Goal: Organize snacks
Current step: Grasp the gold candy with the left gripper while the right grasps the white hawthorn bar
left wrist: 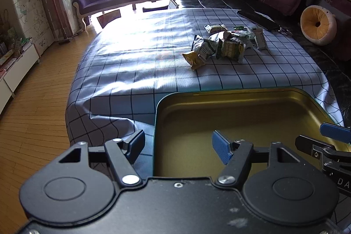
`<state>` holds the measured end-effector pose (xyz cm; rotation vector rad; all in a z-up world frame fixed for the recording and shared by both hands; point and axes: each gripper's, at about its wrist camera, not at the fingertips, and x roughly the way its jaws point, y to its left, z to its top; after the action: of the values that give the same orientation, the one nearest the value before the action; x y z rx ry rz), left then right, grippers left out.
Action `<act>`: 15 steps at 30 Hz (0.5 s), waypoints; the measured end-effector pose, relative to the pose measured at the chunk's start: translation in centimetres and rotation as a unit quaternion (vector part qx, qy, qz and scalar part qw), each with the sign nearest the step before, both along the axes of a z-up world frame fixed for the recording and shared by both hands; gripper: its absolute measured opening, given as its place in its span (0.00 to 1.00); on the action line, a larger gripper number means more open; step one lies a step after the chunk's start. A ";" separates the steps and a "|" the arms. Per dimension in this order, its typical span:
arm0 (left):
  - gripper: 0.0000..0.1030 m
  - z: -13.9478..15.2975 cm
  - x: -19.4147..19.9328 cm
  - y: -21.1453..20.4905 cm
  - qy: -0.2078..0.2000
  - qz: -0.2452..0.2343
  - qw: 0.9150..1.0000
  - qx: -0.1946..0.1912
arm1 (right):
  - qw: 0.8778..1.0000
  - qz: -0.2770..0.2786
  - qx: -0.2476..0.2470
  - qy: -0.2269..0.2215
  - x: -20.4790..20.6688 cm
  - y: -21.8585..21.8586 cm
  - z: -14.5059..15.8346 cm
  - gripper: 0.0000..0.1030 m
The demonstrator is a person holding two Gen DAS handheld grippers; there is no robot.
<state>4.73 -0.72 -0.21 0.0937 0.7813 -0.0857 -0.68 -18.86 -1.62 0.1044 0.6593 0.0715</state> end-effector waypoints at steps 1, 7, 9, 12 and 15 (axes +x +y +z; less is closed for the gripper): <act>0.69 0.2 0.3 -0.2 -0.004 0.000 1.000 0.004 | 1.000 -0.001 0.000 -0.002 0.3 -0.1 0.2 0.59; 0.69 0.7 2.4 -1.7 -0.028 -0.002 0.999 0.032 | 1.000 -0.001 -0.002 -0.014 3.1 -1.0 1.4 0.59; 0.69 0.7 3.3 -2.0 -0.023 -0.002 0.999 0.029 | 1.000 -0.009 -0.001 -0.015 4.1 -1.4 1.8 0.59; 0.69 0.4 4.6 -2.3 -0.008 0.004 1.000 0.018 | 1.000 -0.019 0.012 -0.007 5.7 -2.2 2.0 0.59; 0.69 0.1 6.0 -2.4 0.003 0.016 1.000 0.009 | 0.999 -0.030 0.042 0.014 7.3 -3.2 2.0 0.58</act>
<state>10.72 -3.17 -0.07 0.0987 0.7885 -0.0488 6.62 -22.05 0.38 0.2065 0.6807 0.0394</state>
